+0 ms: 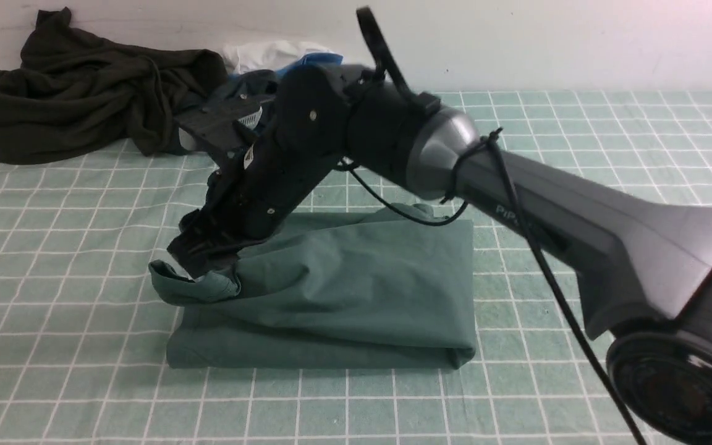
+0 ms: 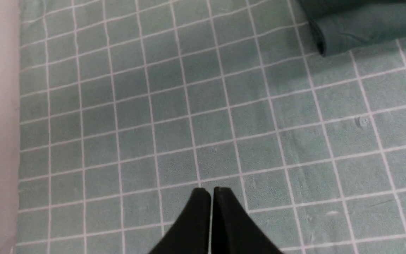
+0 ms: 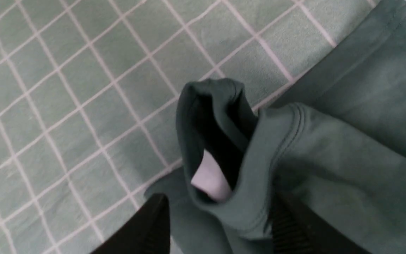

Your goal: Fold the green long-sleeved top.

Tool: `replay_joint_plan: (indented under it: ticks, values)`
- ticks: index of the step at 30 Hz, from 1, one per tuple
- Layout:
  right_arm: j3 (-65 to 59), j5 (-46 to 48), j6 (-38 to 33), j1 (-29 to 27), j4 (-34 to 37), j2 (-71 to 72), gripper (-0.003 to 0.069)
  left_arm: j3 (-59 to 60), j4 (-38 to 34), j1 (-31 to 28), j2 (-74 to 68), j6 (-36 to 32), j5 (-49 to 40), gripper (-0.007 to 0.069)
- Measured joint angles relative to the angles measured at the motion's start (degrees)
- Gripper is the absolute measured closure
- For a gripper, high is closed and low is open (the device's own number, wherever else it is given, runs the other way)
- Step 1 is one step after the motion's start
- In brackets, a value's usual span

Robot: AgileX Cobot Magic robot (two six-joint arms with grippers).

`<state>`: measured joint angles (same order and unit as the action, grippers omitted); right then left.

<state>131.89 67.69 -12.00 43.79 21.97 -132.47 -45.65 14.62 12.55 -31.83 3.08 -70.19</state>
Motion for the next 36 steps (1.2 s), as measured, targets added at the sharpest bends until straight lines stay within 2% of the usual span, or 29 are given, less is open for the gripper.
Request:
replay_joint_plan:
  ticks: [3, 6, 10, 11, 14, 16, 22, 27, 36]
  values:
    - [2.9, 3.1, 0.0, -1.0, -2.9, 2.9, 0.0283, 5.1, 0.7, 0.0, 6.5, 2.5, 4.2, 0.0628]
    - [3.6, 3.7, 0.1, -1.6, -6.2, 7.4, 0.0327, 8.4, 0.8, 0.0, 11.2, 3.3, 7.4, 0.0628]
    - [1.4, 4.1, 0.0, -1.7, -9.6, 14.7, 0.0476, 11.4, 0.8, 0.0, 17.4, 3.9, 9.0, 0.0628]
    - [0.9, 4.1, 0.0, -1.7, -9.7, 15.0, 0.0484, 11.4, 0.8, 0.0, 17.6, 4.0, 8.9, 0.0628]
    - [-4.2, 4.2, 0.0, -1.7, -11.5, 16.5, 0.0615, 11.7, 0.8, 0.0, 19.8, 4.1, 6.8, 0.0628]
    - [-6.7, 4.2, -0.1, -1.7, -11.8, 15.3, 0.0649, 11.8, 0.8, 0.0, 20.0, 4.2, 5.1, 0.0628]
    - [-11.5, 2.8, -0.1, -1.7, -9.6, 3.5, 0.0670, 11.9, 0.8, 0.0, 20.2, 4.5, -0.1, 0.0628]
    - [-11.5, 0.0, -0.8, -1.0, -6.7, -3.7, 0.0670, 11.9, 0.8, 0.0, 20.2, 4.5, -0.8, 0.0628]
    - [-11.5, 1.2, -2.6, 0.8, -7.8, -3.0, 0.0671, 11.9, 0.8, 0.0, 20.2, 4.6, -0.8, 0.0628]
